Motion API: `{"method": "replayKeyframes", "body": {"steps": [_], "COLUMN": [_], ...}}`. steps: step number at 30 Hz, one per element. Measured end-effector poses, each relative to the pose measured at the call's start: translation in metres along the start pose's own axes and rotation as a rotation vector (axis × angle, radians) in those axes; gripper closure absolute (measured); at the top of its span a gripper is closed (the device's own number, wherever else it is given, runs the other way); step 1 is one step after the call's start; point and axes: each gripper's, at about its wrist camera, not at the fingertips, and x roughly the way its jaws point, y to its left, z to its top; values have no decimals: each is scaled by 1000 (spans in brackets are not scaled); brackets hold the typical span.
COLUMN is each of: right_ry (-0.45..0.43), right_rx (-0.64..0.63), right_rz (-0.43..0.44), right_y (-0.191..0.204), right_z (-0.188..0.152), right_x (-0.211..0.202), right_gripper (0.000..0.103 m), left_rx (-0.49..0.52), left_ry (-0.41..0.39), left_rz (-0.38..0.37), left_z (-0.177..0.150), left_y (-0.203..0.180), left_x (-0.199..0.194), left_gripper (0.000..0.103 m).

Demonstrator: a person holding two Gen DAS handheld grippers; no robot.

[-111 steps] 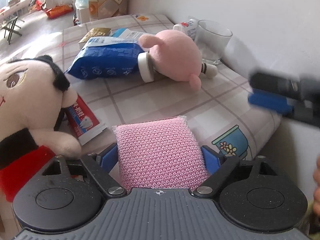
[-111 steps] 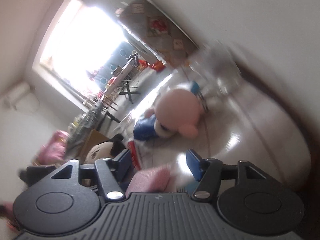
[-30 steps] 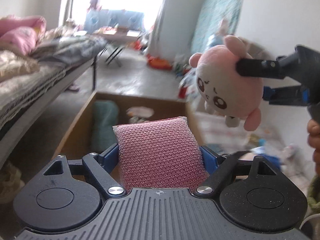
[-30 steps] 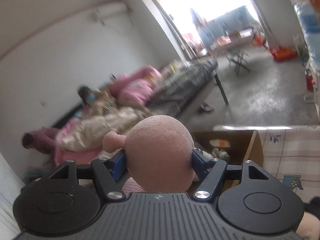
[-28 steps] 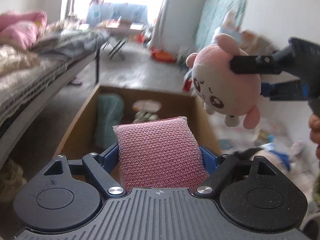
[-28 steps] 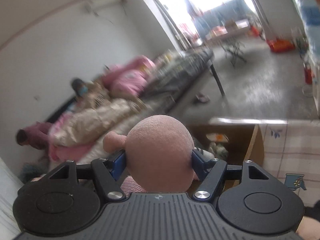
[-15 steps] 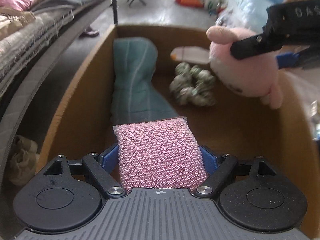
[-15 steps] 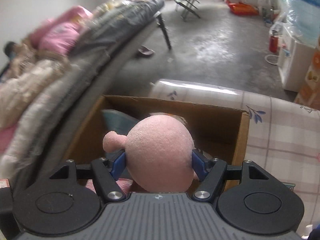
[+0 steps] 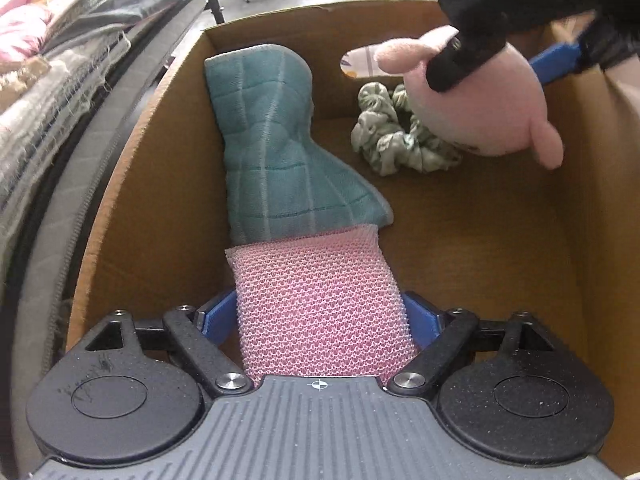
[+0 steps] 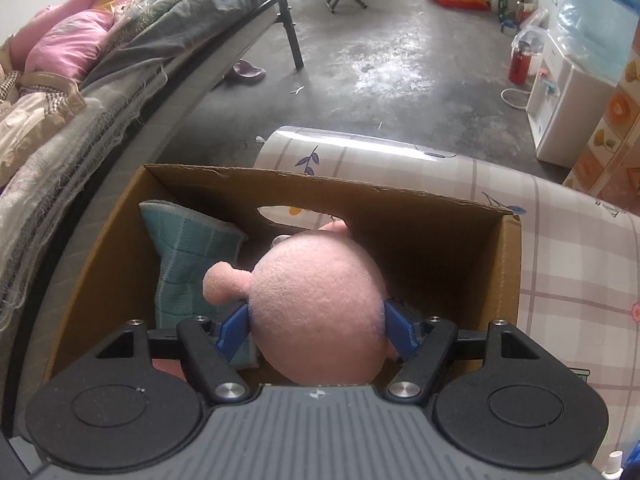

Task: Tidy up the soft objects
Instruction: 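Carry the pink pad and pink pig with both grippers over the cardboard box, then lower the pig into the box and open the right gripper while the left gripper lowers the pad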

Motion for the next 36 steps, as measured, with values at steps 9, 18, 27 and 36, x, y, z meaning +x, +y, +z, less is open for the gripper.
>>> {"method": "replayKeyframes", "body": {"steps": [9,18,27,36], "right_ry": [38,-66,-32,-3], "right_rx": [-17,-17,-29,-38], "right_rz": [-41,49,252,255], "right_y": [9,8,25,33], "right_z": [1,-1,13,11], "right_x": [5,-29,-22,-12], "right_gripper": [25,35,43,33], "left_rx": [16,-13,-48,-46], "left_ry": [11,-46,-89,-106], "left_rz": [28,8,-1,-21], "left_z": [-4,-13,-24,-26], "left_y": [-3,4,15,18], "left_x": [-7,-25,-37,-39], "left_gripper": [9,8,19,20]}}
